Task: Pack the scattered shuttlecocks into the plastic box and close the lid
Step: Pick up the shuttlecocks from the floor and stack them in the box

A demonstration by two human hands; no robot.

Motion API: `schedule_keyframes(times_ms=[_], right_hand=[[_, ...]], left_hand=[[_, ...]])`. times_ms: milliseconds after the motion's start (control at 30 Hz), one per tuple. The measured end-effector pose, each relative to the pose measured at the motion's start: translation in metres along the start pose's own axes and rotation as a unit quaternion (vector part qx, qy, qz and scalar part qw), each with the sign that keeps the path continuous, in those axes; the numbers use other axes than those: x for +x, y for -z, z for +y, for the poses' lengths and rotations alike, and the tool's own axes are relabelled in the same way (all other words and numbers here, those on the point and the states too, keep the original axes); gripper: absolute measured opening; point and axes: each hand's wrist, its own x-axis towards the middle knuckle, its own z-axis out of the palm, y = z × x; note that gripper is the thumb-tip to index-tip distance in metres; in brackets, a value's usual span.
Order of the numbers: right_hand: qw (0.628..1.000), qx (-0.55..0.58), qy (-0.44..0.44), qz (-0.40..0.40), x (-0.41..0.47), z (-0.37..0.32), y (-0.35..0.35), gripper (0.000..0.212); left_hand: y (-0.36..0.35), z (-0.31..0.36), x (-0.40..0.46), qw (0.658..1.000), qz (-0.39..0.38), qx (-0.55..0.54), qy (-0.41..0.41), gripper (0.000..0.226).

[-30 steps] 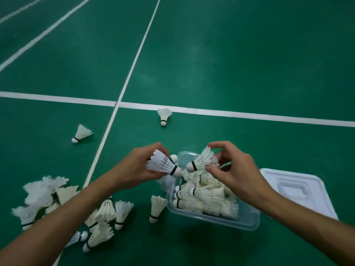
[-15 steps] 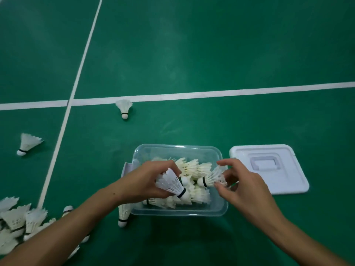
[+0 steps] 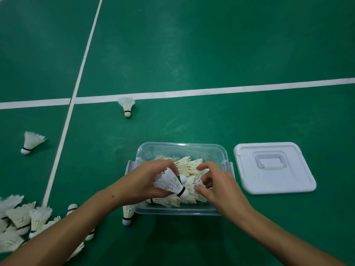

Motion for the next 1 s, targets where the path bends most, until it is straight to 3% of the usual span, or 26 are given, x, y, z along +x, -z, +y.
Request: schedule_keyframes(times_ms=[233, 600, 800, 933, 1000], right_hand=[[0.999, 0.003, -0.022, -0.046, 0.015, 0.0, -0.023, 0.048], [0.995, 0.035, -0.03, -0.09, 0.013, -0.001, 0.01, 0.072], [0.996, 0.033, -0.021, -0.083, 0.008, -0.004, 0.042, 0.062], [0.993, 0.07, 0.069, -0.072, 0.002, -0.023, 0.051, 0.075], [0.989, 0.072, 0.114, -0.06, 0.002, -0.03, 0.049, 0.068]], left_hand=[[-0.002, -0.005, 0.001, 0.998, 0.009, 0.057, 0.018, 0.037], [-0.009, -0.002, 0.006, 0.996, 0.025, 0.077, 0.036, 0.036], [-0.01, 0.003, 0.017, 0.997, 0.037, 0.057, 0.034, 0.032], [-0.012, 0.014, 0.027, 0.999, 0.039, 0.03, 0.025, 0.025], [-0.014, 0.021, 0.032, 0.999, 0.042, 0.02, 0.025, 0.029]])
